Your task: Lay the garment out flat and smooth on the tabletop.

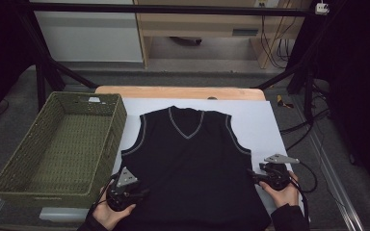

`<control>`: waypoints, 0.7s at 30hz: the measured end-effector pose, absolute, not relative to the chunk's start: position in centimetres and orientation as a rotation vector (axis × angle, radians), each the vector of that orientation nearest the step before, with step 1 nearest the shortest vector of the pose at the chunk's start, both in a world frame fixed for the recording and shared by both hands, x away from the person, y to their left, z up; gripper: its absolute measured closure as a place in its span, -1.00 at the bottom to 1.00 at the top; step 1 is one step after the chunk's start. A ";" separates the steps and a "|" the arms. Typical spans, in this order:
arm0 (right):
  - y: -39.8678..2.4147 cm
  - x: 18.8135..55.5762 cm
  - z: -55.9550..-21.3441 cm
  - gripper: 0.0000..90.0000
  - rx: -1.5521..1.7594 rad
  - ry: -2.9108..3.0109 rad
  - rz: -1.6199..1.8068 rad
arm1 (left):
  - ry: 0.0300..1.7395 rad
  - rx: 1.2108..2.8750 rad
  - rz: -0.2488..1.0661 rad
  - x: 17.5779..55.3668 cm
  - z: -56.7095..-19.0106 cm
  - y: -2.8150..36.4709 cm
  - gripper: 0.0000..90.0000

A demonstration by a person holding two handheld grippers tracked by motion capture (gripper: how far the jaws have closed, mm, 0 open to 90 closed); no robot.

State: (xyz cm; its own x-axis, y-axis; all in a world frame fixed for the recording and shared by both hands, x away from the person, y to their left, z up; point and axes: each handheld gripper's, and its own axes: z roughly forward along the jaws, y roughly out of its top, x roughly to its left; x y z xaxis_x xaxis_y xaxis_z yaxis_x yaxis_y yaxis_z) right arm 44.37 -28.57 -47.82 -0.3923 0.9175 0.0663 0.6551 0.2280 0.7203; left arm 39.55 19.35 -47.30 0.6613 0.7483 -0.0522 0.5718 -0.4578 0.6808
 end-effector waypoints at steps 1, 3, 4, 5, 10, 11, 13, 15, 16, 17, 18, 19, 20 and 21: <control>-28.6 44.7 -48.0 -0.06 1.459 2.142 0.969 | 1.019 2.196 0.334 39.5 -47.3 19.3 0.21; -28.5 45.1 -48.2 -0.04 1.455 2.129 0.987 | 1.016 2.206 0.353 39.3 -47.3 19.0 0.37; -28.4 45.2 -48.1 0.02 1.451 2.133 0.979 | 1.015 2.211 0.358 39.2 -47.3 18.8 0.45; -28.2 45.3 -48.1 0.12 1.441 2.139 0.970 | 1.012 2.214 0.352 39.2 -47.3 18.7 0.53; -27.4 45.3 -47.9 0.86 1.432 2.192 0.982 | 1.014 2.225 0.334 39.2 -47.1 18.6 0.87; -27.2 45.2 -47.8 0.90 1.439 2.198 0.984 | 1.011 2.223 0.337 39.1 -47.1 18.6 0.90; -27.2 45.1 -47.5 0.93 1.432 2.204 0.951 | 1.001 2.231 0.337 39.1 -47.0 18.7 0.92; -27.9 44.6 -46.9 0.94 1.428 2.175 0.939 | 1.003 2.229 0.324 39.0 -46.8 19.0 0.93; -28.4 44.3 -46.5 0.94 1.433 2.157 0.942 | 1.004 2.230 0.315 38.9 -46.6 19.2 0.93; -29.0 43.9 -46.0 0.94 1.434 2.136 0.935 | 0.998 2.225 0.314 38.7 -46.4 19.5 0.93; -29.6 43.5 -45.5 0.94 1.440 2.113 0.944 | 0.988 2.222 0.313 38.5 -46.0 19.7 0.93; -30.3 43.3 -45.2 0.94 1.453 2.106 0.968 | 0.979 2.218 0.306 38.2 -45.7 19.9 0.93; -30.7 43.1 -45.0 0.94 1.454 2.090 0.981 | 0.977 2.216 0.290 38.1 -45.5 20.1 0.93; -30.9 43.1 -44.9 0.94 1.456 2.084 0.977 | 0.975 2.228 0.278 38.0 -45.4 20.1 0.93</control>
State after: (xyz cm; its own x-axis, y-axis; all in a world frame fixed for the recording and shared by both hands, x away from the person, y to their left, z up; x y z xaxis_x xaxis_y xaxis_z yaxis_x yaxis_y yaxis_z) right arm 43.08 -30.90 -44.93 -0.3669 0.9285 0.0564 0.6374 0.2068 0.7422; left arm 37.99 20.10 -45.38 0.6967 0.7138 -0.0716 0.5686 -0.4885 0.6619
